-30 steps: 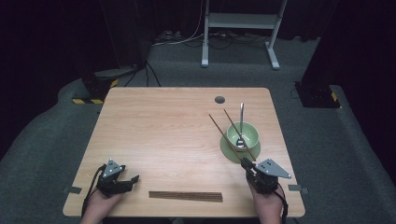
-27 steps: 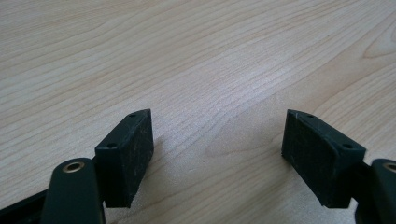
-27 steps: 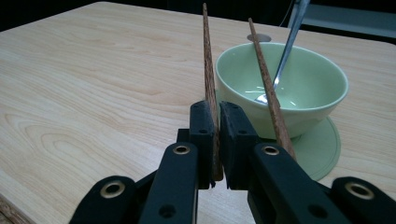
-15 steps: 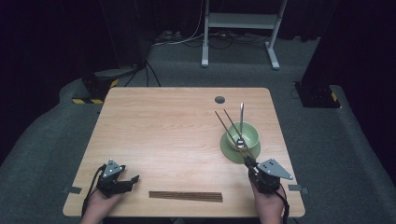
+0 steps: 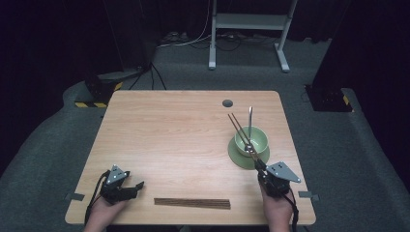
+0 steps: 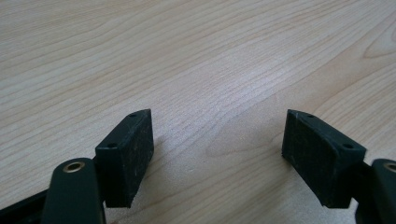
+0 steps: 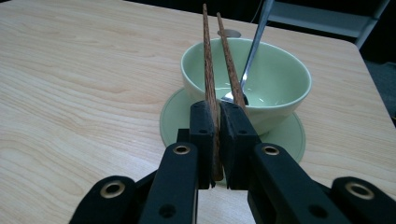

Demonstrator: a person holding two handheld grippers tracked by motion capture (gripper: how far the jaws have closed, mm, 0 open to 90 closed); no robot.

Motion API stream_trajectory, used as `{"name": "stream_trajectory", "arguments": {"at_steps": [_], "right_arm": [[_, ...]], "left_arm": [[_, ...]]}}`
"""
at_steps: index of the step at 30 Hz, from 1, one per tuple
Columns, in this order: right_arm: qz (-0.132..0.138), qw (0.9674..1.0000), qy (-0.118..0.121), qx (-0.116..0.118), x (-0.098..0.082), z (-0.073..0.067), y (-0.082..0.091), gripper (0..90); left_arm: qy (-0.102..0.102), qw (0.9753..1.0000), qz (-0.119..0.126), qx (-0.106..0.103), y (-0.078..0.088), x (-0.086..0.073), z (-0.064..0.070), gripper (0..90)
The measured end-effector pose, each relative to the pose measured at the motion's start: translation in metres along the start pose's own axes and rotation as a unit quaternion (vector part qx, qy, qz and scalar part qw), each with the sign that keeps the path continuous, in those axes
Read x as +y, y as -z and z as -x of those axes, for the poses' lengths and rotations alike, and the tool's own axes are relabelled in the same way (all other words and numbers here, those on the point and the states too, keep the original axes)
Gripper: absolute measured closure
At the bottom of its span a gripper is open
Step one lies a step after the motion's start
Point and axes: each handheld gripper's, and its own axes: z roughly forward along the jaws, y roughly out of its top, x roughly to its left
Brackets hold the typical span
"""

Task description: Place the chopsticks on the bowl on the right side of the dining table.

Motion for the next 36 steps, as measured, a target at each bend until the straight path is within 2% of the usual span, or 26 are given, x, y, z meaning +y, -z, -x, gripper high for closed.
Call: {"name": "stream_trajectory", "arguments": {"at_steps": [9,36], "right_arm": [[-0.007,0.9999,0.005,-0.015,0.000,-0.001,-0.003,84.0],[-0.009,0.9997,0.008,-0.021,0.002,-0.004,-0.010,82.5]], "left_arm": [[0.000,1.0000,0.000,0.000,0.000,0.000,0.000,25.0],[0.000,1.0000,0.000,0.000,0.000,0.000,0.000,25.0]]}}
